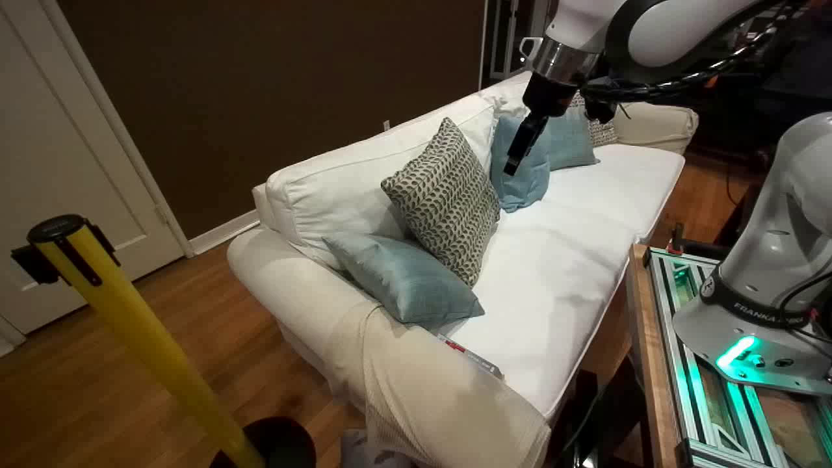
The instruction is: Remove the brown cloth from the armrest on the left and put it on the couch seat
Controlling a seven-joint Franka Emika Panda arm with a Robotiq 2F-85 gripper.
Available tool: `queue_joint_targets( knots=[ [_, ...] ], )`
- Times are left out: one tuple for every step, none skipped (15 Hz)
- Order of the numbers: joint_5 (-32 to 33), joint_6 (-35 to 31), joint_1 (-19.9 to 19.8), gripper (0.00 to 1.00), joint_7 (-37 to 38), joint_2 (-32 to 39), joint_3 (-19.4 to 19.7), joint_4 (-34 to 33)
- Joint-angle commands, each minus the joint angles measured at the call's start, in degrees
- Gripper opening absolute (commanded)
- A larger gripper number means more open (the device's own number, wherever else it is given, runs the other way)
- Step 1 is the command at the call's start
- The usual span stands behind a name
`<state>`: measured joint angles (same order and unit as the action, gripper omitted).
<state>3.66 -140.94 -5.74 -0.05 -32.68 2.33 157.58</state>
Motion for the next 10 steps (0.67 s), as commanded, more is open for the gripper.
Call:
queue_joint_targets(
  knots=[
    [0.07, 0.21, 0.1, 1.0, 0.03, -0.03, 0.11, -0.01],
    [0.07, 0.21, 0.1, 1.0, 0.03, -0.02, 0.11, 0.06],
    [0.07, 0.21, 0.1, 1.0, 0.03, -0.02, 0.11, 0.07],
    [0.07, 0.21, 0.1, 1.0, 0.03, -0.02, 0.11, 0.07],
    [0.07, 0.21, 0.1, 1.0, 0.03, -0.02, 0.11, 0.07],
    [0.07, 0.21, 0.1, 1.0, 0.03, -0.02, 0.11, 0.07],
    [0.07, 0.21, 0.1, 1.0, 0.03, -0.02, 0.11, 0.07],
    [0.07, 0.21, 0.1, 1.0, 0.03, -0.02, 0.11, 0.07],
    [-1.13, 0.52, 2.21, 1.0, -1.3, 1.97, -0.01, -1.55],
    [-1.53, 1.35, 3.16, 1.0, 0.1, 4.49, -1.57, -3.4]
  ],
)
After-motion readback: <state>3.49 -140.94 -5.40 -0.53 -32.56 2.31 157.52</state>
